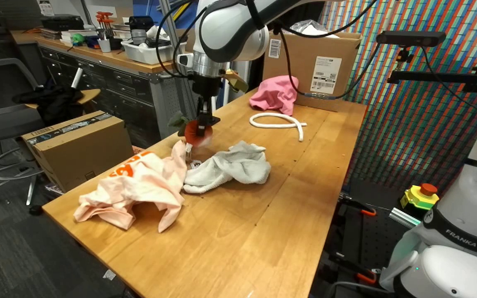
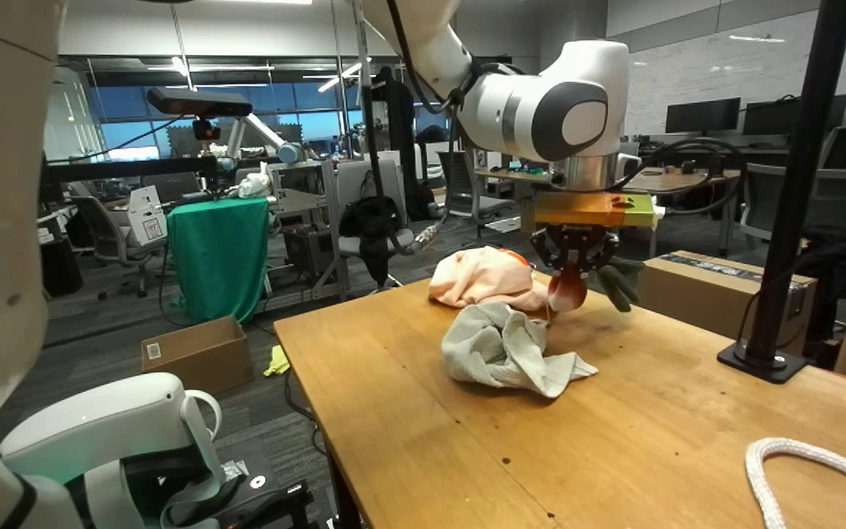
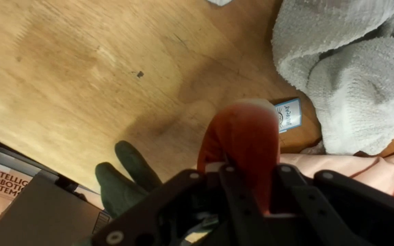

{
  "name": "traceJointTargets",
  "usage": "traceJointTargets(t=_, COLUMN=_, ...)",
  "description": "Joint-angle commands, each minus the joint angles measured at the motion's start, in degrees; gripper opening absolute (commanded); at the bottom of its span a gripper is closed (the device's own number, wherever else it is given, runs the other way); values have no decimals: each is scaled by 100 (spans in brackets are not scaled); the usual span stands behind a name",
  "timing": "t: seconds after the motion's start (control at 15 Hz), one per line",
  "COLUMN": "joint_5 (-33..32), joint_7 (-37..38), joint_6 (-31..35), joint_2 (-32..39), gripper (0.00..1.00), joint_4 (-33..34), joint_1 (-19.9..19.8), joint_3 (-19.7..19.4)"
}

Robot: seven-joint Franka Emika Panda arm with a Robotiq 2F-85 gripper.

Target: Separate the objects on the table.

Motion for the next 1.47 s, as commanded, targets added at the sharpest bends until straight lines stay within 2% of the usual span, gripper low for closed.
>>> traceJointTargets(t=0.0, joint_5=114, joint_7=-4, joint_6=138, joint_2=-494, gripper=7, joint_4=-342, joint_1=-33, joint_3=-56)
traceJointTargets(t=0.33, joint_5=255, joint_7=-120, joint_6=-267, joint_2=-992, gripper=7, joint_4=-493, joint_1=-30, joint_3=-79)
traceJointTargets(t=0.73, joint_5=1374, joint_7=-1087, joint_6=-1806, joint_2=-1427, gripper=7, joint_4=-418, joint_1=-58, joint_3=-128)
traceJointTargets(t=0.87, joint_5=1560, joint_7=-1299, joint_6=-2303, joint_2=-1473, gripper=7, joint_4=-412, joint_1=-3, joint_3=-210)
traceJointTargets(t=1.07, joint_5=1482, joint_7=-1398, joint_6=-2956, joint_2=-1436, gripper=6, joint_4=-411, joint_1=108, joint_3=-250)
traceJointTargets(t=1.4, joint_5=1137, joint_7=-1546, joint_6=-3906, joint_2=-1225, gripper=6, joint_4=-446, joint_1=444, joint_3=-101)
